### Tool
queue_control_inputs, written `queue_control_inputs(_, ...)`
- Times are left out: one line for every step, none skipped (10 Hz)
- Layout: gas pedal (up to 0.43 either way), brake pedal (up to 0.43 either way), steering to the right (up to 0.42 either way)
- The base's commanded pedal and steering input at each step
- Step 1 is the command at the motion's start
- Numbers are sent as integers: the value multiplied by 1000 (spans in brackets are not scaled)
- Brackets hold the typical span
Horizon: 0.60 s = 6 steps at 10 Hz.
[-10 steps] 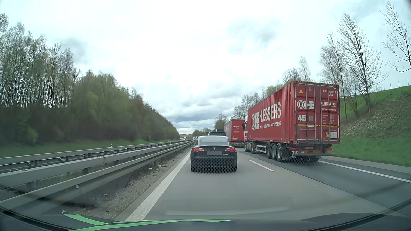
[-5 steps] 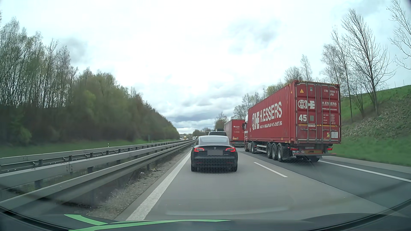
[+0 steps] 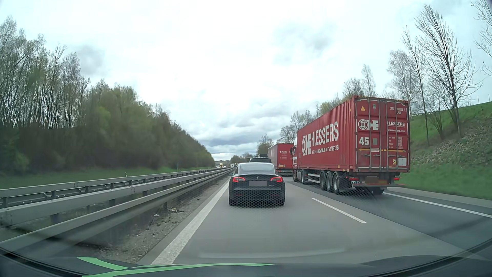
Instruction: Follow the waypoints while adhering to traffic rules and regulations
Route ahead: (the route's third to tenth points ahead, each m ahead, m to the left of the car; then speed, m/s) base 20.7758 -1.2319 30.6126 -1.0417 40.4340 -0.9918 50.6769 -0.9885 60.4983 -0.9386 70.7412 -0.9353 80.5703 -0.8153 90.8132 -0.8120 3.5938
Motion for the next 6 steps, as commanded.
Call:
queue_control_inputs(39, 0, -2)
queue_control_inputs(39, 0, -2)
queue_control_inputs(39, 0, -2)
queue_control_inputs(39, 0, -2)
queue_control_inputs(39, 0, -2)
queue_control_inputs(39, 0, -2)
